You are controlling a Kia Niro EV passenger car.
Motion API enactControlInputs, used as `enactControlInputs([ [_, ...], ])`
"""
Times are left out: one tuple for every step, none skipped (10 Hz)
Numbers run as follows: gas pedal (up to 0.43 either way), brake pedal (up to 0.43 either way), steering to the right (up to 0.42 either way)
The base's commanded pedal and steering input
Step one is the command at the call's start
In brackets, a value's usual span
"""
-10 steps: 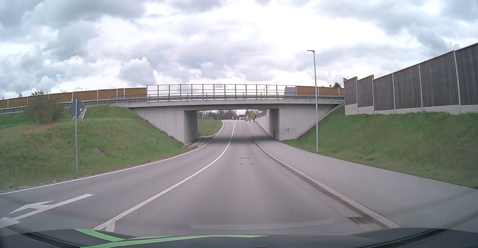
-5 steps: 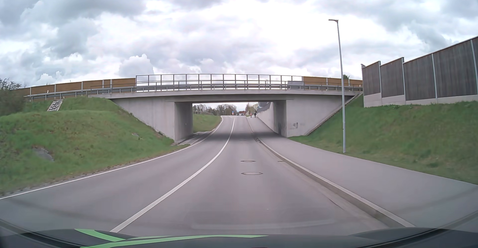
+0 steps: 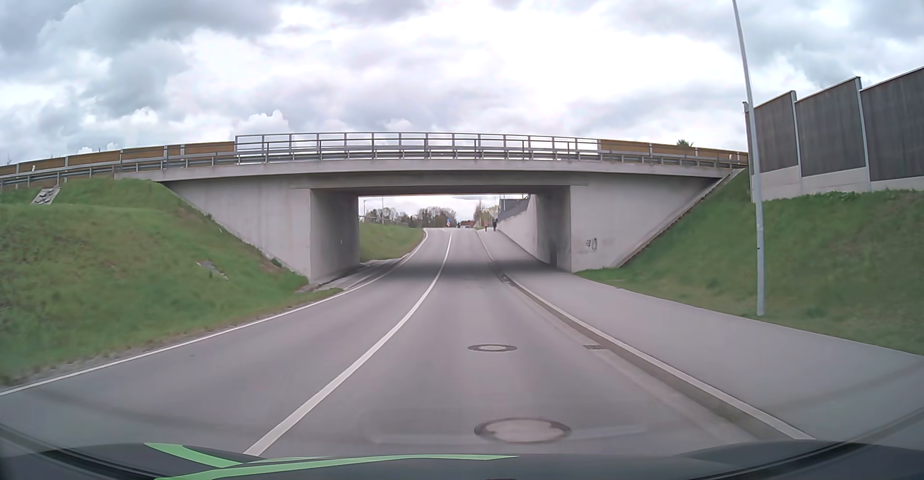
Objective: Follow the waypoints while adhering to traffic rules and regulations
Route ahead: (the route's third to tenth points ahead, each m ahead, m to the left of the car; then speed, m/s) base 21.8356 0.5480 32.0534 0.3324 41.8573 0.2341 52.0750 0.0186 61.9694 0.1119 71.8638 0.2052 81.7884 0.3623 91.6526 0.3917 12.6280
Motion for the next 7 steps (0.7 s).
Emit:
enactControlInputs([
  [0.000, 0.000, 0.001],
  [0.000, 0.000, 0.000],
  [0.000, 0.000, 0.001],
  [0.000, 0.000, 0.001],
  [0.000, 0.000, 0.000],
  [0.020, 0.000, 0.001],
  [0.047, 0.000, 0.000],
])
